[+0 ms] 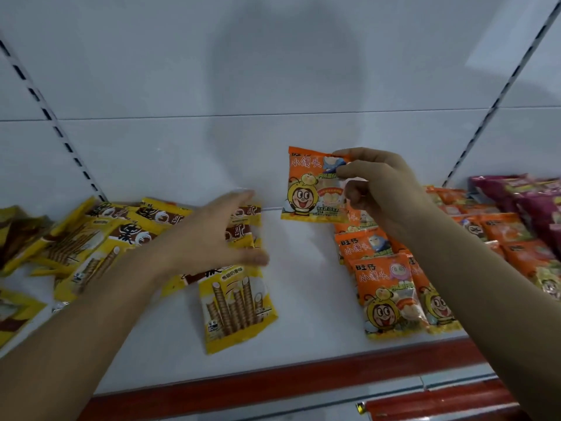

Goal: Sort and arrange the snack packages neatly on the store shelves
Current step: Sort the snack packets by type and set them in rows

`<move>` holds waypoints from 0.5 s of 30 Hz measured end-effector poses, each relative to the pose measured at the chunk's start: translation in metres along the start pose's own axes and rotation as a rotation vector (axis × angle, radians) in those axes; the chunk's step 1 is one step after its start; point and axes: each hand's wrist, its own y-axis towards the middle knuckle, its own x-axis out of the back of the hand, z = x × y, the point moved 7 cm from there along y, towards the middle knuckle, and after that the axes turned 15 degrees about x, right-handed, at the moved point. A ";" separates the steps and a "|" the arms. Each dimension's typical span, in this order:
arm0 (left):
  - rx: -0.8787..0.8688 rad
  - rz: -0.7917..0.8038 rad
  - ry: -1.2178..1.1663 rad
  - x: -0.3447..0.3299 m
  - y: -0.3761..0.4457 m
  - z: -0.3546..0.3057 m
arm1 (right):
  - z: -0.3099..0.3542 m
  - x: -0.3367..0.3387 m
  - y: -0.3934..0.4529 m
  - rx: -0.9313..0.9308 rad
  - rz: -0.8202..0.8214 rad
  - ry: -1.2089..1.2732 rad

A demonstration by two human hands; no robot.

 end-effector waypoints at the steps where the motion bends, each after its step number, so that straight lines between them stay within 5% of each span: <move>1: -0.011 -0.079 -0.195 0.004 -0.003 -0.011 | -0.001 -0.003 0.001 -0.010 0.009 0.021; 6: 0.046 -0.266 -0.839 -0.004 -0.006 -0.041 | 0.000 -0.004 0.005 0.004 0.102 -0.050; 15: 0.078 -0.266 -1.000 -0.025 -0.003 -0.034 | 0.004 0.008 0.029 0.172 0.267 -0.447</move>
